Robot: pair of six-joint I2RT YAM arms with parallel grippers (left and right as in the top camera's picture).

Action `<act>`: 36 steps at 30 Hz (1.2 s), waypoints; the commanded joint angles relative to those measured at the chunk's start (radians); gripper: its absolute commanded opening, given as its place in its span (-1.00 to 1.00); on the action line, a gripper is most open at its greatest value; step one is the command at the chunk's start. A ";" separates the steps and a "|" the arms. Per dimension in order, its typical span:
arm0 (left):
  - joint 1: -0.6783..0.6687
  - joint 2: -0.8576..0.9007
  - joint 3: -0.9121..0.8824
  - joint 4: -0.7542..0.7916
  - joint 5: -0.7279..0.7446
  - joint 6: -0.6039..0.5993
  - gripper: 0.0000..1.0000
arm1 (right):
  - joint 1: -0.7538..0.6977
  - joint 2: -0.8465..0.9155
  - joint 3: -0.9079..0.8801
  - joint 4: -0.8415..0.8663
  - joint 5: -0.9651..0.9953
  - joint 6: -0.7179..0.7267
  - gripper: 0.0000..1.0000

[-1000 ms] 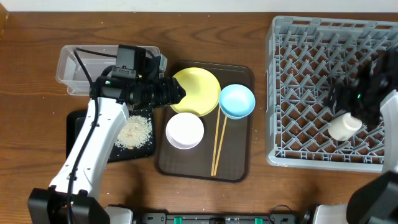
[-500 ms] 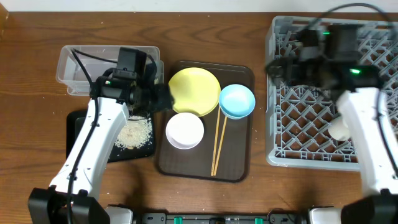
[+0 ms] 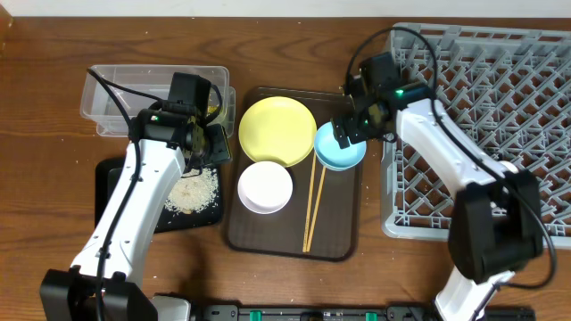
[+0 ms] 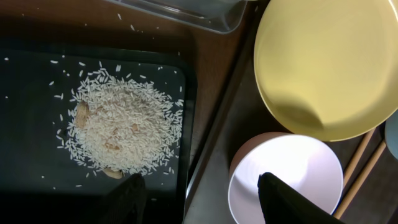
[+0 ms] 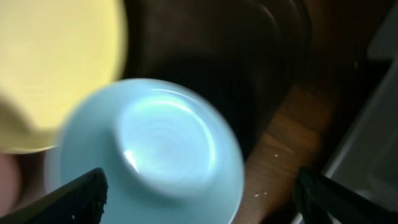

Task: Sort waste into correct bins and load items into the dishwasher rack
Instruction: 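Grasp the light blue bowl with the right gripper and lift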

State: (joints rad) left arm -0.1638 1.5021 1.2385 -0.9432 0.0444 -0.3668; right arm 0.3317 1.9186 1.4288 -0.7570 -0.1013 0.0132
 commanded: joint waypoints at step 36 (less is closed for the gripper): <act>0.004 0.002 0.009 -0.010 -0.027 -0.010 0.23 | -0.059 -0.082 0.146 0.003 0.159 0.075 -0.98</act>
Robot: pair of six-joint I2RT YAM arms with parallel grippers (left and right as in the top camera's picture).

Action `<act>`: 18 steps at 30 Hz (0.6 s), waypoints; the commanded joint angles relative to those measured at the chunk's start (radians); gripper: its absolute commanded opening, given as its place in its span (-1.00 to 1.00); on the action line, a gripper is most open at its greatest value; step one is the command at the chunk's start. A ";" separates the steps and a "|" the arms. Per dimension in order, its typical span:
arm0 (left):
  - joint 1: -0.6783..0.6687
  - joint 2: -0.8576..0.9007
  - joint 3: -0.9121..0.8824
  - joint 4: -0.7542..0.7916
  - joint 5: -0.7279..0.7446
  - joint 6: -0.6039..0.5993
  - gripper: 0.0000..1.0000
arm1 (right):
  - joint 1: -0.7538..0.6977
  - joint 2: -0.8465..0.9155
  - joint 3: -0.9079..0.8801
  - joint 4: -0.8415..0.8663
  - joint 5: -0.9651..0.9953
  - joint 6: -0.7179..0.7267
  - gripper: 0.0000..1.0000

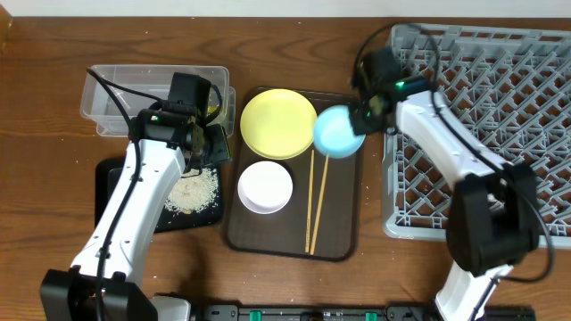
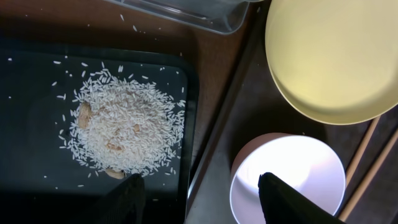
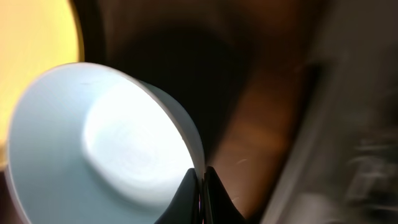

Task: Sort waste into correct bins and load items into the dishwasher rack
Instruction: 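Grasp the light blue bowl with the right gripper and lift, then carry the blue bowl into the dish rack and lower it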

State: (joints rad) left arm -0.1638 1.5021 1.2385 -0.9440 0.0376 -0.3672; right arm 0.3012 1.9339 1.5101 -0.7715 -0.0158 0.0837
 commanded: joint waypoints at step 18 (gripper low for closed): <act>0.004 0.002 0.009 -0.010 -0.020 -0.009 0.23 | -0.138 -0.135 0.080 0.475 0.952 -0.220 -0.97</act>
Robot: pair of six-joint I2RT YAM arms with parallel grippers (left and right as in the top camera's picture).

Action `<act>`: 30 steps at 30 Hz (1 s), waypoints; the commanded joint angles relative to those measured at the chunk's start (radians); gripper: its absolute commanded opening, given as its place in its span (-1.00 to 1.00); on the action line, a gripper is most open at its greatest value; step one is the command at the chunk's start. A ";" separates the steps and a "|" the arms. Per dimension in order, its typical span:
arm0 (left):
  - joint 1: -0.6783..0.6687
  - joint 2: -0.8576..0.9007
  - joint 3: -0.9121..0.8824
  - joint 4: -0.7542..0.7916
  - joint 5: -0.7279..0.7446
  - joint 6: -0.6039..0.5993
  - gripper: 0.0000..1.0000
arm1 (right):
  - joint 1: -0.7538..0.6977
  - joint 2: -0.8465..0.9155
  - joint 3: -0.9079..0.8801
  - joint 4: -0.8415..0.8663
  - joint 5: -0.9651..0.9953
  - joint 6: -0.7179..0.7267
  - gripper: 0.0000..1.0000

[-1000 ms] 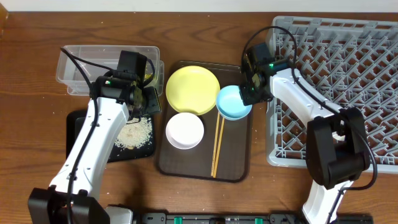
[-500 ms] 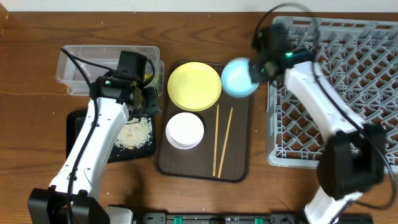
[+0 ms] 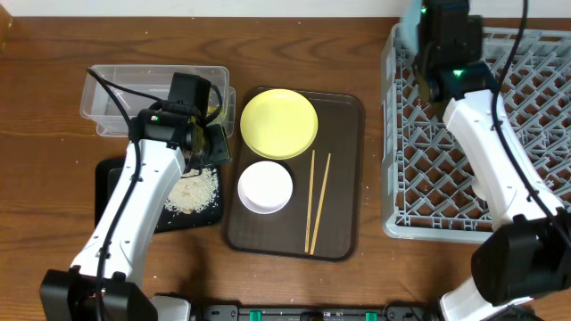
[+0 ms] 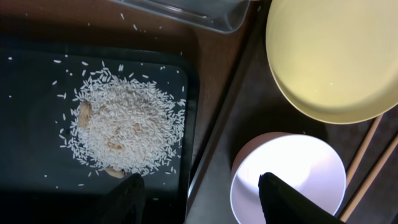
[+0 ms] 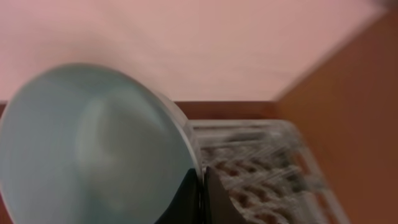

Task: Sort waste into correct bins and load items into the dishwasher rack
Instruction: 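Carry the blue bowl into the dish rack and lower it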

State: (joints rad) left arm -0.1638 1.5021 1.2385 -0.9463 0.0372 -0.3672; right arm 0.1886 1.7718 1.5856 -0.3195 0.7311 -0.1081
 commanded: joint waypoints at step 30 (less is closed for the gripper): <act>0.004 0.002 0.009 -0.018 -0.019 -0.009 0.23 | -0.005 0.276 0.003 0.079 0.180 -0.026 -0.98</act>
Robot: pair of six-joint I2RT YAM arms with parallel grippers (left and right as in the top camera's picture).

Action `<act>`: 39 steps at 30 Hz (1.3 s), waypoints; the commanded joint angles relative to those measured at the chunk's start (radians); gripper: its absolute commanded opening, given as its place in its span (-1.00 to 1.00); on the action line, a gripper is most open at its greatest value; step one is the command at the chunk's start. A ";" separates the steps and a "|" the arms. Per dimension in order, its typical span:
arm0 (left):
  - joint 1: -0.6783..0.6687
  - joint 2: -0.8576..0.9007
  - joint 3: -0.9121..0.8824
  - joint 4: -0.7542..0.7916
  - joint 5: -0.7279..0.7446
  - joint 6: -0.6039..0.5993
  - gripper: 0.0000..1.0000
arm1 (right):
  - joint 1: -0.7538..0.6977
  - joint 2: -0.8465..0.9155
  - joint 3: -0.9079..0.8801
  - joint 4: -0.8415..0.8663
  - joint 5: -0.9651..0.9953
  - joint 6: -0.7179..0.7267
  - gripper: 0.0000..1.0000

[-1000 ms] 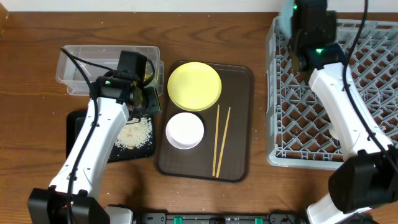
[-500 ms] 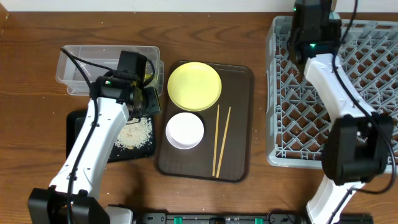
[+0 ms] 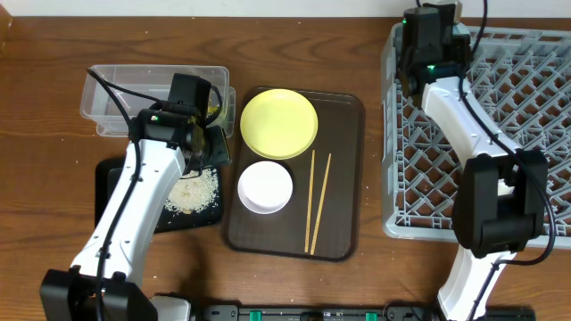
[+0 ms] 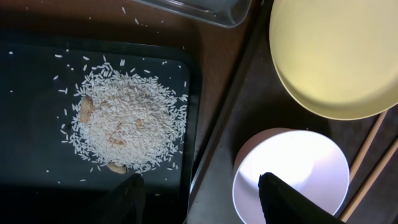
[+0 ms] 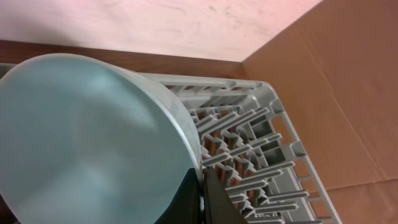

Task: Sort waste into correct bins and load items into the dishwasher rack
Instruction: 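Carry the blue bowl into the dish rack and lower it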

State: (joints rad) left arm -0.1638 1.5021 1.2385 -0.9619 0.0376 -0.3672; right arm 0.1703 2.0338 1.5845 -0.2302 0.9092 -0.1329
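Observation:
My right gripper [image 5: 200, 179] is shut on the rim of the pale blue bowl [image 5: 87, 137], which it holds on edge over the far left corner of the grey dishwasher rack [image 5: 249, 155]. In the overhead view that gripper [image 3: 433, 27] hides the bowl. The left gripper [image 4: 200, 180] hangs open and empty, one finger over the black tray of rice [image 4: 118, 124] and the other over the white bowl [image 4: 289, 171]. A yellow plate [image 3: 278, 123], the white bowl [image 3: 265, 186] and a pair of chopsticks [image 3: 314, 201] lie on the brown tray [image 3: 343, 178].
Clear plastic bins [image 3: 134, 94] stand at the far left behind the black tray [image 3: 111, 192]. The dishwasher rack [image 3: 500, 134] fills the right side of the table. The left arm reaches over the black tray.
The right gripper still holds the blue bowl at the rack's far left corner, and its wrist has shifted slightly. The left arm and the tray items have not moved.
The right gripper stood open around the blue bowl on the brown tray. Then it was shut on the bowl's rim, with the bowl tilted up near the tray's right edge. After that it held the bowl over the rack's far left corner, where it remains. The left gripper stayed open throughout.

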 commanded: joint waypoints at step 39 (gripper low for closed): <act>0.004 0.002 0.009 -0.024 -0.020 -0.009 0.23 | 0.082 0.045 0.003 -0.135 0.084 0.113 -0.98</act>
State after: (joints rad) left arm -0.1638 1.5021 1.2385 -0.9840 0.0372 -0.3672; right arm 0.2394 2.0941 1.5925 -0.3126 1.0302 -0.1291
